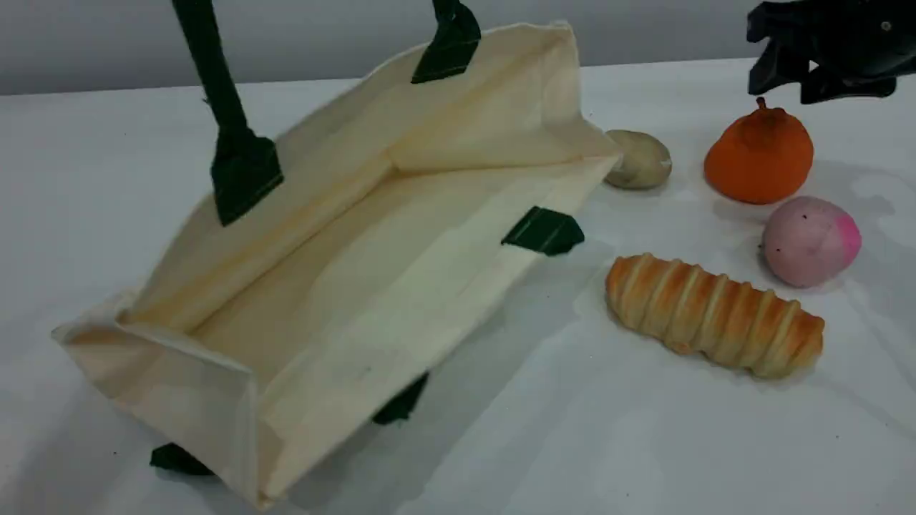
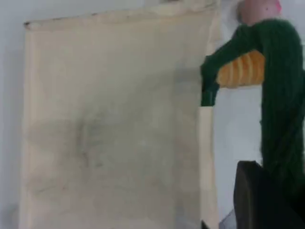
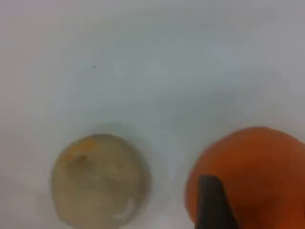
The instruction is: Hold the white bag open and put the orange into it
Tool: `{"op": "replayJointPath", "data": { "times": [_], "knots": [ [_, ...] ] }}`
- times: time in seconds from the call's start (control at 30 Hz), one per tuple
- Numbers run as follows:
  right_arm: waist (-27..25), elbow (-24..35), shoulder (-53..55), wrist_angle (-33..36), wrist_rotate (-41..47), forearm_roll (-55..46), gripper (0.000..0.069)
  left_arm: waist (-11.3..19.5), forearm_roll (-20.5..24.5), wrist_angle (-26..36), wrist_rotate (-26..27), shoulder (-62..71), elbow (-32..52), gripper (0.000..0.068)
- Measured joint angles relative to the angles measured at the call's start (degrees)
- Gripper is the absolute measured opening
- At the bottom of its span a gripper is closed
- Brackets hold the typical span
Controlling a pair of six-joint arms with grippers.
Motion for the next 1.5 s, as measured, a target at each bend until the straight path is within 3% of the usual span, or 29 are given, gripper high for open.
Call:
{"op": "replayJointPath", "data": {
  "times": [0.67,0.77,0.93,1.0,1.23,1.5],
  "knots": [
    [0.5,-3.23,7.85,0.46,-0.05,-0.04,0.0385,0.0,-2.62,-0.16,1.76,0.0,-0.18,0.0068],
    [0.5,-3.55,7.85,-0.29,-0.05,-0.03,0.0332,0.0,-3.14,-0.16,1.76,0.0,-0.18,0.0068],
    [0.5,-3.68,7.85,-2.77,0.0,-0.03,0.0109,0.0,-5.7,-0.22,3.29,0.0,-0.18,0.0068],
    [0.5,-3.68,7.85,-2.66,0.0,-0.03,0.0059,0.0,-5.64,-0.22,3.29,0.0,-0.18,0.0068],
    [0.5,-0.49,3.14,-6.91,0.0,-0.03,0.0057,0.0,-5.42,-0.22,4.06,0.05,-0.18,0.0068],
    [0.5,9.99,-9.23,-6.35,-0.06,-0.03,0.0057,0.0,-4.69,-1.09,4.65,0.05,-0.18,0.0068]
  ]
}}
